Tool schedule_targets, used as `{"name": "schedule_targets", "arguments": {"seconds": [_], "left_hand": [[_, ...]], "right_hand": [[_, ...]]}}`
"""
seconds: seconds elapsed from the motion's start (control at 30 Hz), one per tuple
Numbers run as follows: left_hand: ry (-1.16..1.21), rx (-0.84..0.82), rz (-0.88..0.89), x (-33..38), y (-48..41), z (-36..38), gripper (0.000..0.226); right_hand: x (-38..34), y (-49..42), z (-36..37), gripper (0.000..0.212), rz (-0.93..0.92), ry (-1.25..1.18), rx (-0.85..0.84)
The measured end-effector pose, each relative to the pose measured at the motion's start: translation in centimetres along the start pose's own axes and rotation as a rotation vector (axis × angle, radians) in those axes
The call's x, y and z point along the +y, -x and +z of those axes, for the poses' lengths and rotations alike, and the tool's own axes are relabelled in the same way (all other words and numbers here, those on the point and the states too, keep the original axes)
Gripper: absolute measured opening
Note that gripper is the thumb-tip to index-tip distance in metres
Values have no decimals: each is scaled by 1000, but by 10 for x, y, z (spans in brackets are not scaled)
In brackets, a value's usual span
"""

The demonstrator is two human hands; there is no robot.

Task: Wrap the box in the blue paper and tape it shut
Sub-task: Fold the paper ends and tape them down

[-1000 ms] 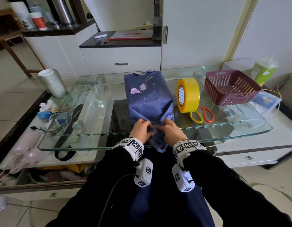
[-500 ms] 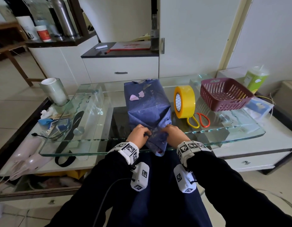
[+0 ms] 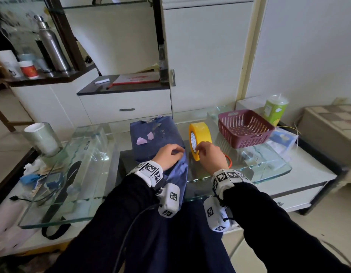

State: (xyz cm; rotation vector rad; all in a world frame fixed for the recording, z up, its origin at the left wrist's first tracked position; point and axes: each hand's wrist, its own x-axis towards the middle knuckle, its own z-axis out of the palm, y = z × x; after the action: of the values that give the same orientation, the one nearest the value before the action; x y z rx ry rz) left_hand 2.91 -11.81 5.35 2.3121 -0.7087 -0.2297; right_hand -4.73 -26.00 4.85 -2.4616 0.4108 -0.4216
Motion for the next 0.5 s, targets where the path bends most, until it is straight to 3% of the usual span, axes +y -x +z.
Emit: {"name": "schedule_targets", "arguments": {"seconds": [0.23,0.5], "left_hand": [[43,157,86,22,-12,-2,36],[30,141,65,18,-17,-2,45]], "right_hand": [[3,-7,-9,23,85,-146,107],[-3,1,5,47,110,-188,-108]]}}
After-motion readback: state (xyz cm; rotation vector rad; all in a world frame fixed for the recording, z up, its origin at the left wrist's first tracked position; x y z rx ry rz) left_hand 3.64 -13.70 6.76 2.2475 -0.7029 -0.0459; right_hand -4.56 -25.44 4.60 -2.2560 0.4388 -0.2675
